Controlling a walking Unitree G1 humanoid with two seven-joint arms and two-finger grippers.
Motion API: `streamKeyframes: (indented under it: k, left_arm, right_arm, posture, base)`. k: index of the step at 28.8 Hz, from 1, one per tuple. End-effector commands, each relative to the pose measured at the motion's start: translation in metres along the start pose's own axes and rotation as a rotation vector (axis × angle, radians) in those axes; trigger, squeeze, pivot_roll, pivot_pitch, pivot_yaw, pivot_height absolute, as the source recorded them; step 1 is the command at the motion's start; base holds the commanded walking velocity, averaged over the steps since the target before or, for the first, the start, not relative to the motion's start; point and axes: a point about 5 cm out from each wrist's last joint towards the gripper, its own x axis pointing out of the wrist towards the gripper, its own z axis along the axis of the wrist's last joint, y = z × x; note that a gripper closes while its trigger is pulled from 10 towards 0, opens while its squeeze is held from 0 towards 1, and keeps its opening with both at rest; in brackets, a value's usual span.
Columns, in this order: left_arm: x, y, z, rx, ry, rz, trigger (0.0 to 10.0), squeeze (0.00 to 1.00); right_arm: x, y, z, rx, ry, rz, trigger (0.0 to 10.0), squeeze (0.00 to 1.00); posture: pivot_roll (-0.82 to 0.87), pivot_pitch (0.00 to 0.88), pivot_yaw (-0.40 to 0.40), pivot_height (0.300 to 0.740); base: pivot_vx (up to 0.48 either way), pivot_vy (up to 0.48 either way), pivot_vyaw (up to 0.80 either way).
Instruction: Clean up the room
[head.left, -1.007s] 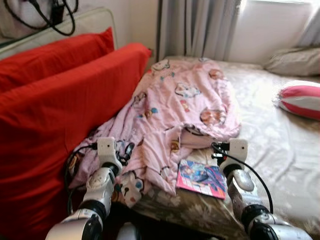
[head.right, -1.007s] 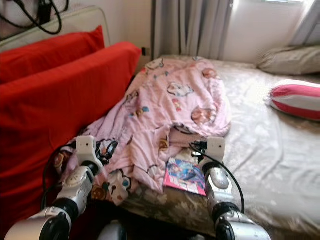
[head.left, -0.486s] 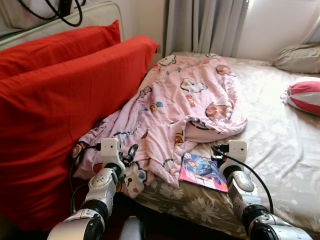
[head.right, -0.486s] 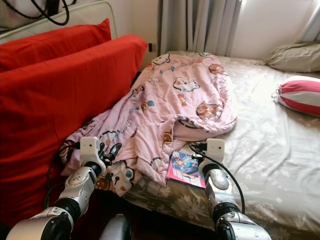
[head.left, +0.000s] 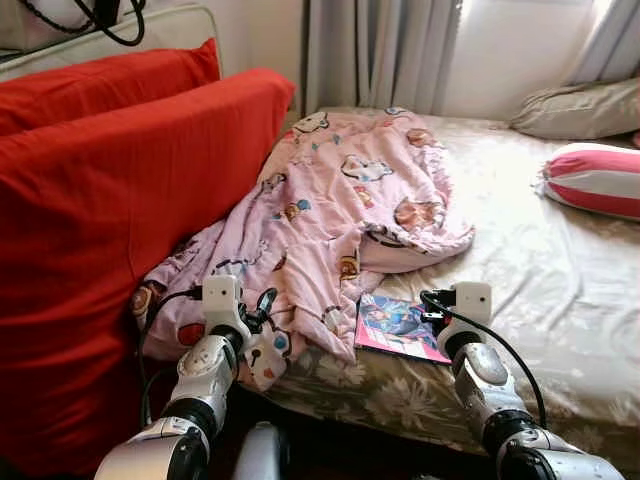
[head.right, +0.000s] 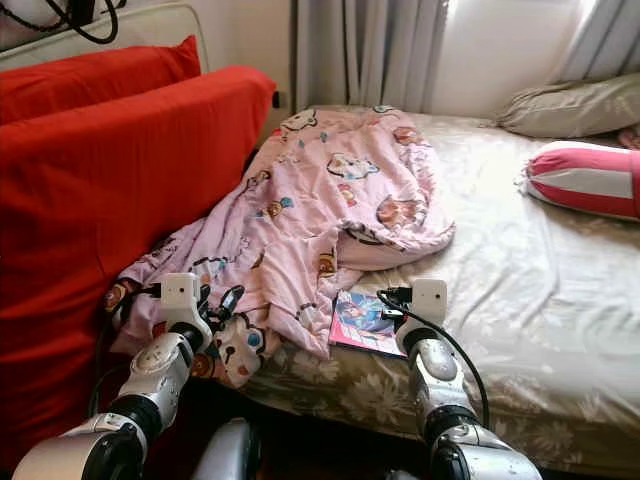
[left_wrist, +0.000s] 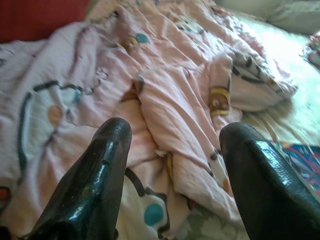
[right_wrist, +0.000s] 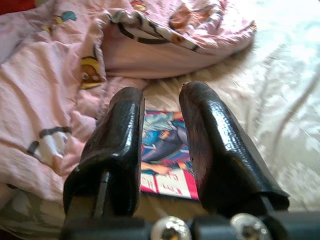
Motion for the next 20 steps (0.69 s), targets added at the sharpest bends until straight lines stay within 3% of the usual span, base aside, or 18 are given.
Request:
streamKeyframes:
  k: [1,20]
  left_arm:
    - [-0.0001,-0.0024,-0.0025,-0.007,0.016,-0.011,10.0,0.00]
    - [-0.0015,-0.0036,-0.0066,-0.005,0.032,-0.015,10.0,0.00]
  right_arm:
    - [-0.0001,0.0003,-0.0007,-0.002,0.006,0.003,10.0,0.00]
    - [-0.0019,0.0017,-0.0081,-0.001,0.047,0.009,10.0,0.00]
  posture:
    - [0.08,0.000,-0.012,0.604]
    - [0.09,0.000,-0.010,0.594]
  base:
    - [0.000,0.000,0.00]
    - [0.000,0.000,0.00]
